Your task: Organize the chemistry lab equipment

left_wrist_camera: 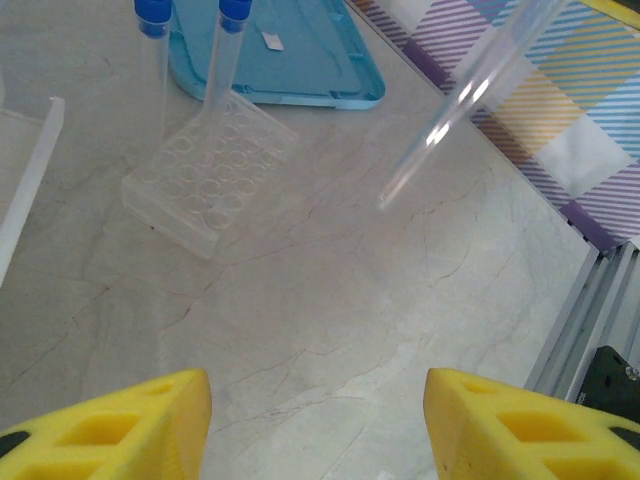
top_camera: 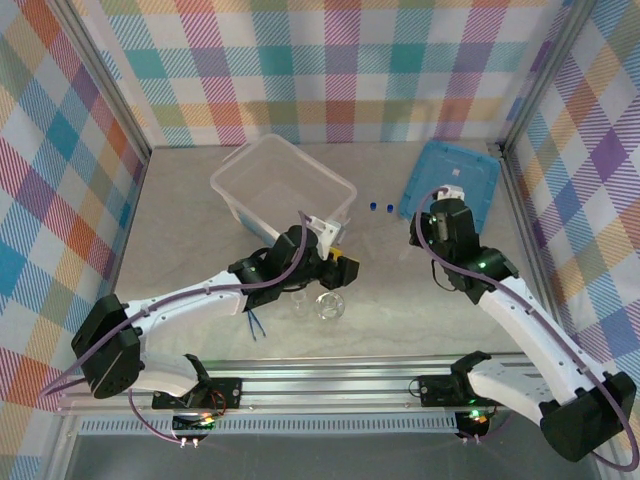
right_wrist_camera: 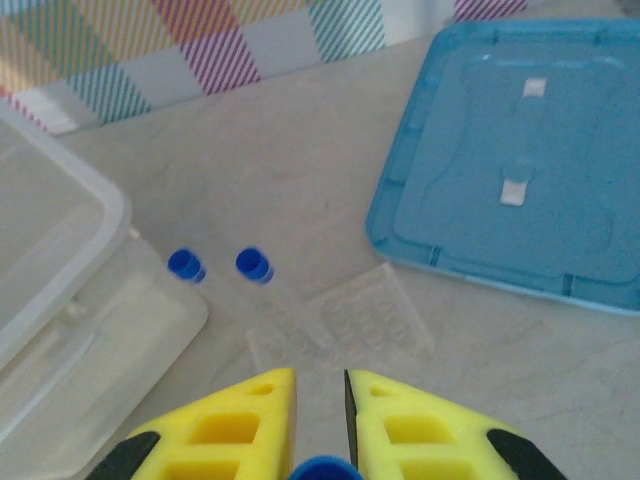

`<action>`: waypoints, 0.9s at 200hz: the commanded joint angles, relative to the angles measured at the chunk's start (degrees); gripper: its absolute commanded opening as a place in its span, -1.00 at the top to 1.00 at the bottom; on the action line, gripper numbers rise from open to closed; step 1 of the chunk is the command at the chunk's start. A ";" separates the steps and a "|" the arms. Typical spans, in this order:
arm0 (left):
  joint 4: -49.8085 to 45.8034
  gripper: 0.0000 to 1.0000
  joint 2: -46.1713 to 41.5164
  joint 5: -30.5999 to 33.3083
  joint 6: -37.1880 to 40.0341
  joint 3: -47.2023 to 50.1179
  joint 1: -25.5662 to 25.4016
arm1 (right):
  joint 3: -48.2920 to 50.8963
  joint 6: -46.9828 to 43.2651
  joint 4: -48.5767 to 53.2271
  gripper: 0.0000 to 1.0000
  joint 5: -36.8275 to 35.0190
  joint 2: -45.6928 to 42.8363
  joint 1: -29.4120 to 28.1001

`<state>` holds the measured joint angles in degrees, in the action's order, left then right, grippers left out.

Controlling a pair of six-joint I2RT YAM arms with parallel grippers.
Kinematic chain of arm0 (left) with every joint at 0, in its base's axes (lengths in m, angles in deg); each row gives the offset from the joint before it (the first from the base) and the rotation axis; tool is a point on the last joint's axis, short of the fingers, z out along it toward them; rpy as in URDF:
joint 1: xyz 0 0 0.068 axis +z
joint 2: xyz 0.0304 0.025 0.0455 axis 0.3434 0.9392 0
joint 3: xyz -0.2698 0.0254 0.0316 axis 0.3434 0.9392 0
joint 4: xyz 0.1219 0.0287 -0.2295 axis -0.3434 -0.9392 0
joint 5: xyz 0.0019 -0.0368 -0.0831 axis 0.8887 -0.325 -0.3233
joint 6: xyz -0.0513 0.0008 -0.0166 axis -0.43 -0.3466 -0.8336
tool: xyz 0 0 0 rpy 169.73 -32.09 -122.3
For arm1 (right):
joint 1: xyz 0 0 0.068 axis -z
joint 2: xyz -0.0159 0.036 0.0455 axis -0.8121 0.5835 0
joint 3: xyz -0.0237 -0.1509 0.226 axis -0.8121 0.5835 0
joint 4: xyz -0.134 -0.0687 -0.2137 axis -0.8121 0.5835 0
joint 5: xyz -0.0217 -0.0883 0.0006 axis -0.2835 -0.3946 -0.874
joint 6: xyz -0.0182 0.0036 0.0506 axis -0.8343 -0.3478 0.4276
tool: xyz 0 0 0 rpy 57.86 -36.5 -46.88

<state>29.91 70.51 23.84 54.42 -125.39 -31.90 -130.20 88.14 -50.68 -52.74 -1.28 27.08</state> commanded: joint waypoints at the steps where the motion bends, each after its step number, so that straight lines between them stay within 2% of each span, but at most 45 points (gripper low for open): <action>1: 0.40 -0.17 -1.74 -0.51 -1.02 1.57 0.31 | 2.07 -0.80 -7.49 0.73 -7.77 1.42 -0.80; 90: 0.52 -0.16 -3.37 -1.48 -2.31 3.26 0.24 | 3.07 -3.13 -21.62 0.72 -13.55 11.85 -1.07; 180: -0.56 -0.17 -6.07 -0.65 -2.27 4.85 0.22 | 1.46 -5.34 -26.96 0.71 -15.22 20.33 -1.08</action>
<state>29.64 66.23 23.25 52.87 -121.81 -31.90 -127.05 84.27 -74.07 -66.03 18.24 26.36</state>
